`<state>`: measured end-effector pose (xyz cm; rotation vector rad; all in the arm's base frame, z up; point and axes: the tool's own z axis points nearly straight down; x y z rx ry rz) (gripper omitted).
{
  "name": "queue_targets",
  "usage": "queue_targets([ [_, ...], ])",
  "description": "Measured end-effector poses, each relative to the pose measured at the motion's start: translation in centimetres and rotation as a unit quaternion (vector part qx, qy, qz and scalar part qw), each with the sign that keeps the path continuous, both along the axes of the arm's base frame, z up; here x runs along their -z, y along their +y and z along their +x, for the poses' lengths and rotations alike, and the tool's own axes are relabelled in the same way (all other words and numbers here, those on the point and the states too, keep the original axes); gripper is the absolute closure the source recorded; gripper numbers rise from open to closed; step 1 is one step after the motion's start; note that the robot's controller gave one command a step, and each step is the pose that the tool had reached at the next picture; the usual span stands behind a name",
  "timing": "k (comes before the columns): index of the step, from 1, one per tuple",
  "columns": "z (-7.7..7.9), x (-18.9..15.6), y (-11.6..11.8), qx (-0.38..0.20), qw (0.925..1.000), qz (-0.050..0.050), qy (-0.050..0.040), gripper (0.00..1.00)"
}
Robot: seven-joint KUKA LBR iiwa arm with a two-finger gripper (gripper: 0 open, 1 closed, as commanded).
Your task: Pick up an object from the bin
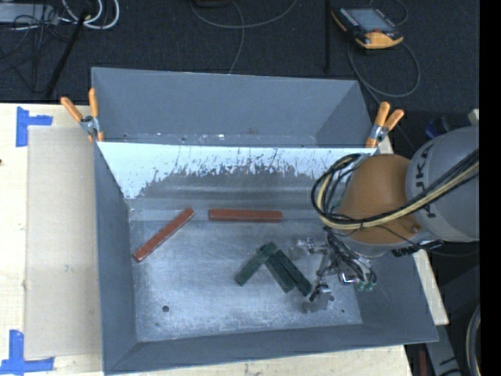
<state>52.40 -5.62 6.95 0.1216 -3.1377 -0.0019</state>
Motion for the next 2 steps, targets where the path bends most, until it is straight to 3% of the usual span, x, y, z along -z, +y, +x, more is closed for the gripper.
queue_targets([
  [1, 0.0, 0.0, 0.1, -0.002, 1.0, 0.0, -0.0006, 1.0],
  [2, 1.6, -16.3, -0.1, -0.005, 1.0, -0.001, -0.0056, 1.0],
])
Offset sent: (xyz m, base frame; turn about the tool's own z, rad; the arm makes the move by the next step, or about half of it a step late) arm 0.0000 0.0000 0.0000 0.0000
